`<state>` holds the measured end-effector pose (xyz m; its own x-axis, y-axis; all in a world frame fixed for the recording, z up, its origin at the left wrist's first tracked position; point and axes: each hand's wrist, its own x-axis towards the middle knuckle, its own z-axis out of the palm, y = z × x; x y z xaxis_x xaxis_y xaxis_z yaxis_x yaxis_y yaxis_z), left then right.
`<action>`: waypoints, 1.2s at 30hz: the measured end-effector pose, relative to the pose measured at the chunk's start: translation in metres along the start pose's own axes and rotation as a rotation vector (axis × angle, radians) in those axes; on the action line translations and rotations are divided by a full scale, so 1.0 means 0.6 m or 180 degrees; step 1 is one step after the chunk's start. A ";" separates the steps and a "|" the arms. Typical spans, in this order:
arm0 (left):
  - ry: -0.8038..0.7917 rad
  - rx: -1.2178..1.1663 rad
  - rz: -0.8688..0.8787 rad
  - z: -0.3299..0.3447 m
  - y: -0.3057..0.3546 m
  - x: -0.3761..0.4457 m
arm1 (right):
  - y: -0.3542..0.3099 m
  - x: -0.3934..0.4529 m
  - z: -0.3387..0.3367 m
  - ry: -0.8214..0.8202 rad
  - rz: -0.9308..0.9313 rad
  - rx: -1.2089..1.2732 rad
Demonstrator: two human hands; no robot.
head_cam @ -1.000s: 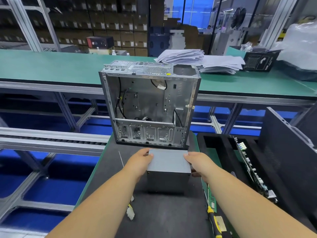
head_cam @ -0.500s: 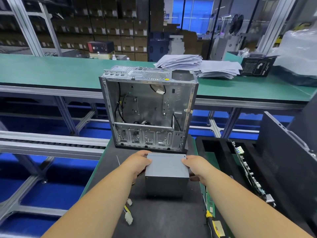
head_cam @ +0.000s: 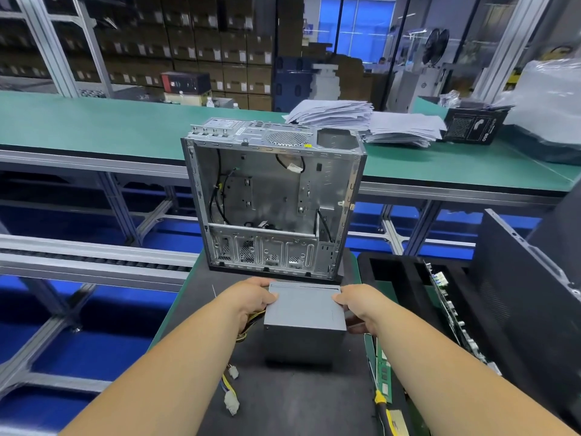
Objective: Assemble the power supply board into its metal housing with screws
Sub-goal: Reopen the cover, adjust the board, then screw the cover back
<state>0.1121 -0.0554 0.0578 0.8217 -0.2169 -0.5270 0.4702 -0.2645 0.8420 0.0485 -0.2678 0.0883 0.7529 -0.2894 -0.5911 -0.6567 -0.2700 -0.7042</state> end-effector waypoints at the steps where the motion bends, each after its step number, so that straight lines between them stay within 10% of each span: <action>1: 0.0068 0.0064 0.0028 0.001 0.000 0.001 | -0.001 0.000 0.000 -0.0007 0.0010 -0.0007; 15: 0.0144 0.0182 -0.0027 -0.018 -0.019 -0.011 | -0.007 0.002 0.001 0.0012 0.0060 -0.0038; 36: 0.0374 0.0469 0.1291 -0.010 -0.078 -0.041 | 0.006 0.010 -0.009 0.0199 -0.0482 -0.0900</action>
<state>0.0718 -0.0323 0.0322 0.9652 -0.2247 -0.1338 0.0586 -0.3131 0.9479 0.0504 -0.2754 0.0842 0.8446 -0.2798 -0.4565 -0.5302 -0.5560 -0.6401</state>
